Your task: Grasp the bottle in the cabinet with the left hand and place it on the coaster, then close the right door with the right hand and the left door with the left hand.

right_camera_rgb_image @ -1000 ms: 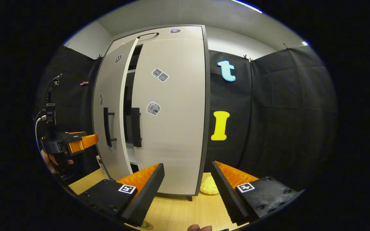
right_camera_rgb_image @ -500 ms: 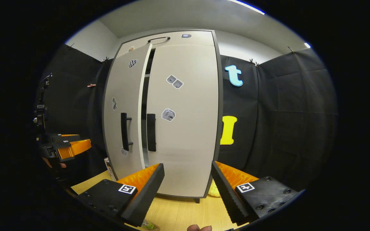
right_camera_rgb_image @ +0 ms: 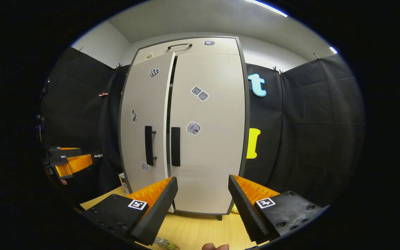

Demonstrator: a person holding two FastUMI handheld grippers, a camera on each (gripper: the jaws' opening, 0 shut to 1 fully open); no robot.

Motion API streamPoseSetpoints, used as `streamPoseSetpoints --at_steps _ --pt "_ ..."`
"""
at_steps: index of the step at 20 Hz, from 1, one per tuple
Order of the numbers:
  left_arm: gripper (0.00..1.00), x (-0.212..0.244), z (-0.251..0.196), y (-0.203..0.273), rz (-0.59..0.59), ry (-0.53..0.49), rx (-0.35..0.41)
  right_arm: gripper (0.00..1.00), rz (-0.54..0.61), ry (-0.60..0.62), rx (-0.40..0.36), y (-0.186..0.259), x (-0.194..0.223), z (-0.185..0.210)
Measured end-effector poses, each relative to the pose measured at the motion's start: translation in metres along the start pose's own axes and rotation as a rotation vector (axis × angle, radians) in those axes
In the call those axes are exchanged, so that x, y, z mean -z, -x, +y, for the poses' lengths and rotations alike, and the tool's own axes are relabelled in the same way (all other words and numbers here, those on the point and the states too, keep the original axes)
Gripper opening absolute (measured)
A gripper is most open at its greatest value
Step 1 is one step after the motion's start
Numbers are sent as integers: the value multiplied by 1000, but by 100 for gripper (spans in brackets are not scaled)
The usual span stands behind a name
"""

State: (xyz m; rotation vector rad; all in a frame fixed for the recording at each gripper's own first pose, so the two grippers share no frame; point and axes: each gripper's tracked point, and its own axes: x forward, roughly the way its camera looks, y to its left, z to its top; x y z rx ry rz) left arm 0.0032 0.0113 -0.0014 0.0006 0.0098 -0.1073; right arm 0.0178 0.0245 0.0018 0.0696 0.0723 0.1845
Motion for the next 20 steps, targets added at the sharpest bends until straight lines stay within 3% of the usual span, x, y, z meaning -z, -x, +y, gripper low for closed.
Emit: streamPoseSetpoints --at_steps 20 --pt "95 2 5 7 -1 -1 5 97 0 6 4 1 1 7"
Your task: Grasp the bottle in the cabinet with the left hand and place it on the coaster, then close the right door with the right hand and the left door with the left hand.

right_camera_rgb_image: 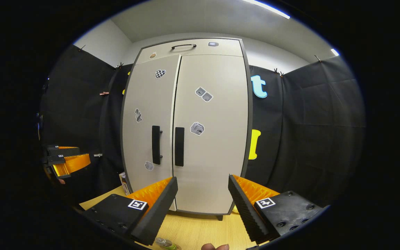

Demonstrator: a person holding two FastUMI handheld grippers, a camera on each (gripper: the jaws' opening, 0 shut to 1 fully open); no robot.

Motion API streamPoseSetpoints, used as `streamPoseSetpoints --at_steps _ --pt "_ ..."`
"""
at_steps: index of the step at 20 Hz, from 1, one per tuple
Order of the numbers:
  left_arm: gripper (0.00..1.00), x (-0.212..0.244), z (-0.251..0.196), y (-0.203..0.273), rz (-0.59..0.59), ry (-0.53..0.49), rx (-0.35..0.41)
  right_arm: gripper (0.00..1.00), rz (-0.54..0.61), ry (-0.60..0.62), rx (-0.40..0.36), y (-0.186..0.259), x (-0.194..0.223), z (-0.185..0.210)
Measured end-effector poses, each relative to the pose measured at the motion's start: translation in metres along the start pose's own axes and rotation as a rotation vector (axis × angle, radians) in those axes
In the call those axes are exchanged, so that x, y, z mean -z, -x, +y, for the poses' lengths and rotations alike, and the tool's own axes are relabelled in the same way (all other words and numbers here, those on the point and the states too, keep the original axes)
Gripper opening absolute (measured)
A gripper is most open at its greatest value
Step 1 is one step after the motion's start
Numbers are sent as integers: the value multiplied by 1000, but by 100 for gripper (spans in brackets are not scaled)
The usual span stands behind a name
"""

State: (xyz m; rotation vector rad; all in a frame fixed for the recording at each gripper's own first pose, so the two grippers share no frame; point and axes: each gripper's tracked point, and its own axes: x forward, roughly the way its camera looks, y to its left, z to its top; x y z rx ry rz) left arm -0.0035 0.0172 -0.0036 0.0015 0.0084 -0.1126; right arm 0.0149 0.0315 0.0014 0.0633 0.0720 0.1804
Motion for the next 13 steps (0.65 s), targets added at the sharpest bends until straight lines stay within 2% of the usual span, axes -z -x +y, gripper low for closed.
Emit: streamPoseSetpoints --at_steps 13 --pt "95 4 -1 2 10 -2 -5 97 2 1 -2 3 0 -1"
